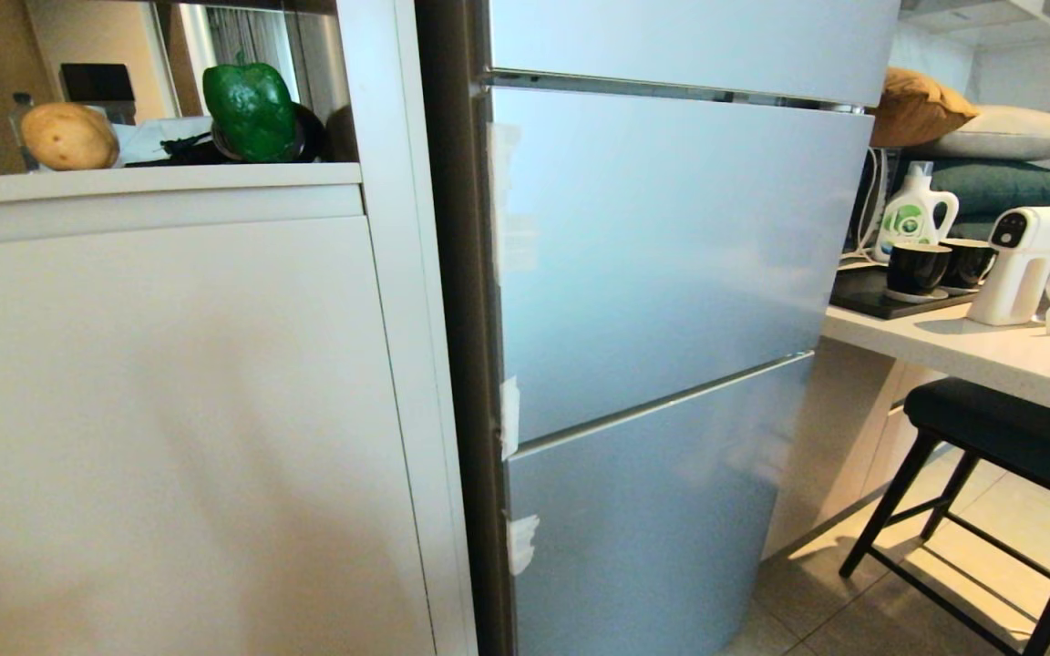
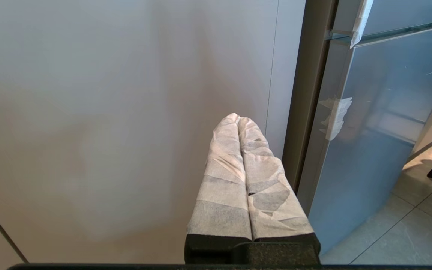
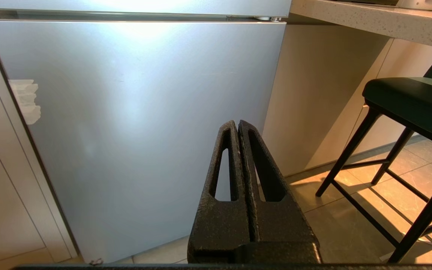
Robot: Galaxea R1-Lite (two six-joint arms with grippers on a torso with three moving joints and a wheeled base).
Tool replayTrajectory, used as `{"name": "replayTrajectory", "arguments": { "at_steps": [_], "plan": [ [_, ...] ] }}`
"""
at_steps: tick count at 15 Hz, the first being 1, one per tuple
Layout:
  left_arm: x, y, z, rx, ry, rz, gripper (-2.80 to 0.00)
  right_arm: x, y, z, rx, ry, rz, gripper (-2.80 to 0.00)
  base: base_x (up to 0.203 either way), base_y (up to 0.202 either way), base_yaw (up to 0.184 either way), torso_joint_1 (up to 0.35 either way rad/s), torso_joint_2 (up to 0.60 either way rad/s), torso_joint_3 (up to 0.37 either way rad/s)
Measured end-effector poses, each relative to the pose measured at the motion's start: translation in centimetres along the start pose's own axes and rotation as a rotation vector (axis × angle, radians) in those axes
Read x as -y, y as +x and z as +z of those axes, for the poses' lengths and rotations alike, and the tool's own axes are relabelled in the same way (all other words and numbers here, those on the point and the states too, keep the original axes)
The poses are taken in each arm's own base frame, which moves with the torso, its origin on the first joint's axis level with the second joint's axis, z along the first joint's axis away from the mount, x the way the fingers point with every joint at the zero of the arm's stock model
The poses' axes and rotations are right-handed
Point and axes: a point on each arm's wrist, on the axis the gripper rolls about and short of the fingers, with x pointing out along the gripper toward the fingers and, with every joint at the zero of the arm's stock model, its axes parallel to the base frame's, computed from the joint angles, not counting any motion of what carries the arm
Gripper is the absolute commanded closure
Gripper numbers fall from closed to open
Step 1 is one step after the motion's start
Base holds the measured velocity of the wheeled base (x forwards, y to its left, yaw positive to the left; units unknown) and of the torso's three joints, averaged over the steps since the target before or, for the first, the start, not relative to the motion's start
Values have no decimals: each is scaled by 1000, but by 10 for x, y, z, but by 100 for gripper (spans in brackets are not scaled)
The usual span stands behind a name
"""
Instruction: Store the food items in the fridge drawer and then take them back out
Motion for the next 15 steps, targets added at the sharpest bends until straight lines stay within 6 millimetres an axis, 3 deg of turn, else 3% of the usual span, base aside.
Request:
{"name": "replayTrajectory", "arguments": {
  "at_steps": [15],
  "plan": [
    [0,0,0,0,-1,1,0,0,0,0,0,15,-1,0,0,0,0,0,0,0]
  ]
}}
